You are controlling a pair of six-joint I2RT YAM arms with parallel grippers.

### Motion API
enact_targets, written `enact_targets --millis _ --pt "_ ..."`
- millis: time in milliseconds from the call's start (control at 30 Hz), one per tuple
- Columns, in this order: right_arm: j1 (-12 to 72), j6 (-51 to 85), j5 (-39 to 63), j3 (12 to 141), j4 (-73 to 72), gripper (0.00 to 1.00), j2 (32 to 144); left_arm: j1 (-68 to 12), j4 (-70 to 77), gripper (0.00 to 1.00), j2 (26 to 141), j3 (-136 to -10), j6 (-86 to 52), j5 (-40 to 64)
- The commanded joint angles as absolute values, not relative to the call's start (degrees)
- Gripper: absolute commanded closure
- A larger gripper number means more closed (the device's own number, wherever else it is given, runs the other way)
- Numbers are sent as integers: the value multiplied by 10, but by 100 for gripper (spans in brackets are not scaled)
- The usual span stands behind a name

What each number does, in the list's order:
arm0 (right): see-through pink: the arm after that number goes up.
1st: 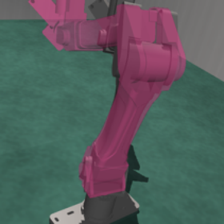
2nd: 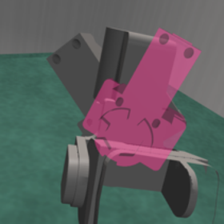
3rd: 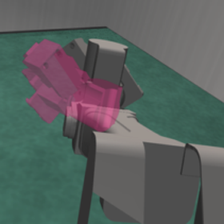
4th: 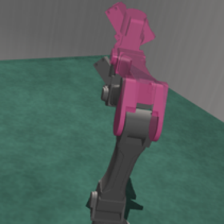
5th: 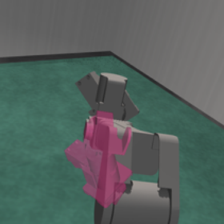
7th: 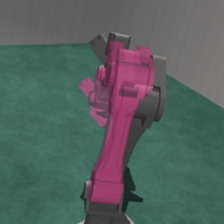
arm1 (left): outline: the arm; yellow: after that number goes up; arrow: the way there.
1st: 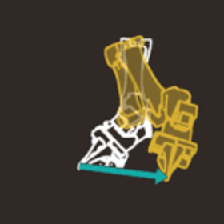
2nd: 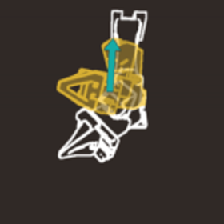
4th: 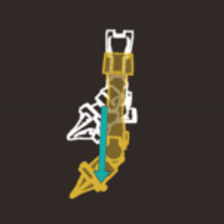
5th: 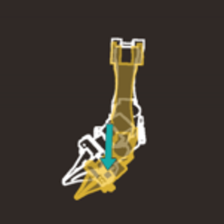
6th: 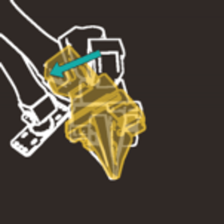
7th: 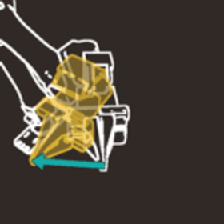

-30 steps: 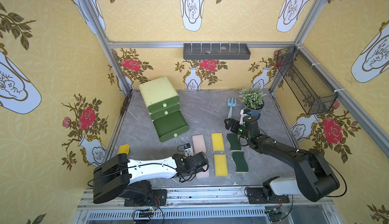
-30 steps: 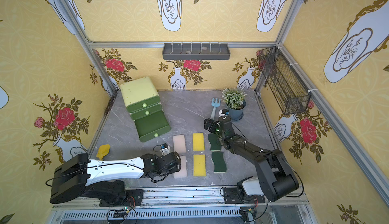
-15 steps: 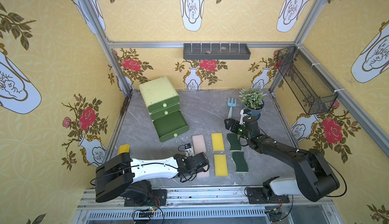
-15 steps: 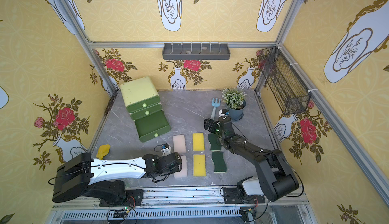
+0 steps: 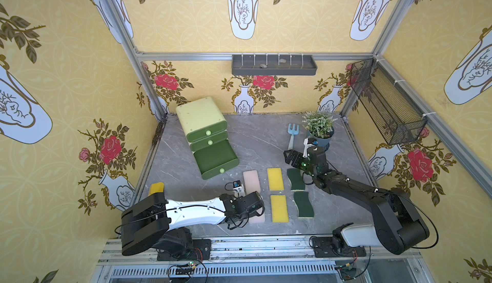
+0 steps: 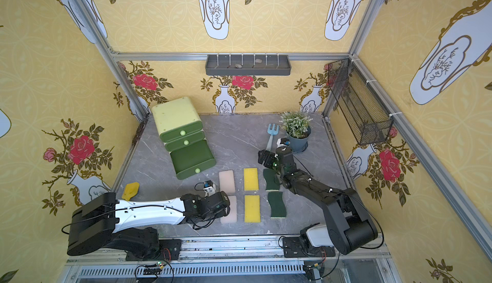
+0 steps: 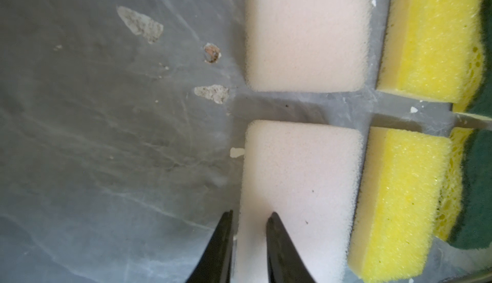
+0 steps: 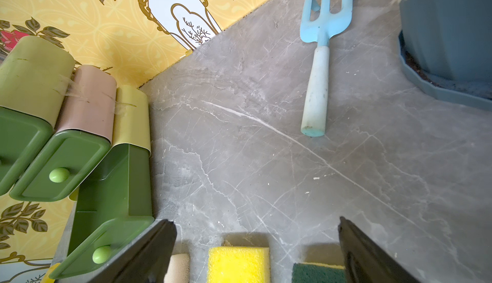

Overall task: Take the sponge out of the drawer
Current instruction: Place the sponge at the center of the board, then adjust the sponge at the center of the board.

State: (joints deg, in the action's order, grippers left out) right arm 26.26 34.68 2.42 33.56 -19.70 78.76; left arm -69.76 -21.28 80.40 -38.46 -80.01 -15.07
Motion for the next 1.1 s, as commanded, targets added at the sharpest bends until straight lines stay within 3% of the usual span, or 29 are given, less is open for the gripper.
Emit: enact_targets --millis 0,233,567,800,1067 --pt "263 350 24 341 -221 2 789 -697 -231 66 797 -385 -802 -167" --pt "263 350 25 341 -221 2 790 -685 -263 44 760 -391 -794 -196" --pt "263 349 22 341 -221 2 790 -580 -203 19 727 -406 -683 -183" --pt "263 348 22 341 -221 3 792 -509 -142 10 772 -436 -607 -143" --pt "261 348 22 342 -221 2 796 -463 -75 8 842 -458 -557 -108"
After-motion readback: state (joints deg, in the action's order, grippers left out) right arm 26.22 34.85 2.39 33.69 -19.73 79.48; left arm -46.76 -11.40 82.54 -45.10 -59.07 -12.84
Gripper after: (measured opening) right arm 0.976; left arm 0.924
